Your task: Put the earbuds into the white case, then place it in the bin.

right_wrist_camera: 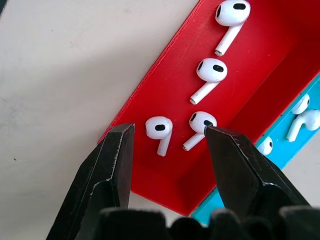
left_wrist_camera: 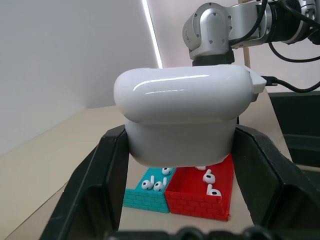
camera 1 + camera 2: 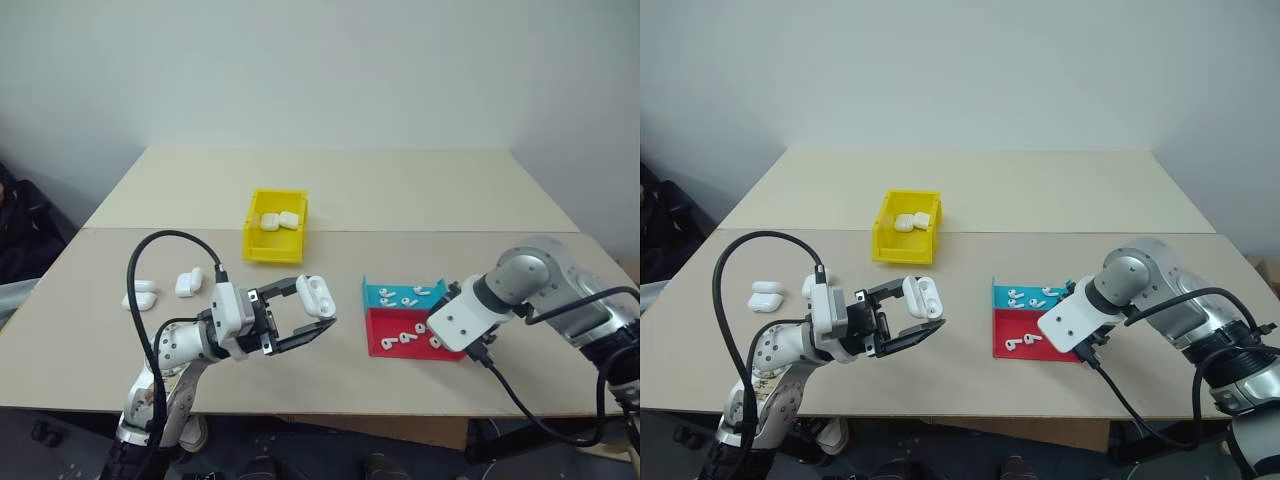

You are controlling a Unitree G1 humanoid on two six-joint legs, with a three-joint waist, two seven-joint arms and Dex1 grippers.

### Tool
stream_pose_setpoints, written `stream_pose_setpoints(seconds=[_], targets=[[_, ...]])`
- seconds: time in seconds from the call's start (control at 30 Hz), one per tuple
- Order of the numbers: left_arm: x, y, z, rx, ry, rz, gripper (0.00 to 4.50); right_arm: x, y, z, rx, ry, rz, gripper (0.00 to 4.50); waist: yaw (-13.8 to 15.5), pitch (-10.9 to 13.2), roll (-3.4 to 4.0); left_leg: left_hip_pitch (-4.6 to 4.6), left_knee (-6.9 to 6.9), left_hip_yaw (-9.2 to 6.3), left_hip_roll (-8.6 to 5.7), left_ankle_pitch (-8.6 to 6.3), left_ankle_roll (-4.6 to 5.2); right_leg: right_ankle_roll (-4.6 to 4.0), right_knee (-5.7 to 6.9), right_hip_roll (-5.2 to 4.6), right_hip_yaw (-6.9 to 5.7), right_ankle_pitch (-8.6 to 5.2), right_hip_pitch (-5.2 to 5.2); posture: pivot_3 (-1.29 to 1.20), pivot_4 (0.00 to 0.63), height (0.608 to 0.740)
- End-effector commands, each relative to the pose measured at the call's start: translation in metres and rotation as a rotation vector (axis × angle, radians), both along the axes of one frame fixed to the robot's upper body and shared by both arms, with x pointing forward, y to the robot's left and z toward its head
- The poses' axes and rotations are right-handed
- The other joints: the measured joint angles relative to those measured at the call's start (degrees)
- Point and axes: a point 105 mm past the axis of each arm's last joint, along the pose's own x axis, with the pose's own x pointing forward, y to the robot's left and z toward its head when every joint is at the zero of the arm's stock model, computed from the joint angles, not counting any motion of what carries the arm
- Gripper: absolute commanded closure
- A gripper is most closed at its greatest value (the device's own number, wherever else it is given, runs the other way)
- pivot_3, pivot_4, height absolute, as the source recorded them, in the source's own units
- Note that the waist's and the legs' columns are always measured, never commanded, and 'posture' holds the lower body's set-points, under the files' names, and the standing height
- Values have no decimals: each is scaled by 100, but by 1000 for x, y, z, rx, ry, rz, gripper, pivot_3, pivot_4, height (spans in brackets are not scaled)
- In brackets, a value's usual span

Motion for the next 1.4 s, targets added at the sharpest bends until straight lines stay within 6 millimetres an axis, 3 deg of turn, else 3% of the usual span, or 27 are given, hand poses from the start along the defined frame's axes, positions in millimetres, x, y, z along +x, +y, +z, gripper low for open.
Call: stream_pose_setpoints(seconds=[0.03, 1.4], targets=[[-5, -4, 9, 3, -14, 4, 1732, 3, -2, 4, -48, -22, 33, 2377, 1, 0, 0, 0, 0, 0, 0, 0, 0, 0, 0, 0, 0, 0, 0, 0, 150, 740], [-9, 3, 5, 77, -7, 29, 1732, 10, 2, -9, -79, 41, 107, 2377, -1, 0, 0, -1, -6, 0, 0, 0, 0, -6, -6, 0, -1, -4, -1, 0, 150, 740]])
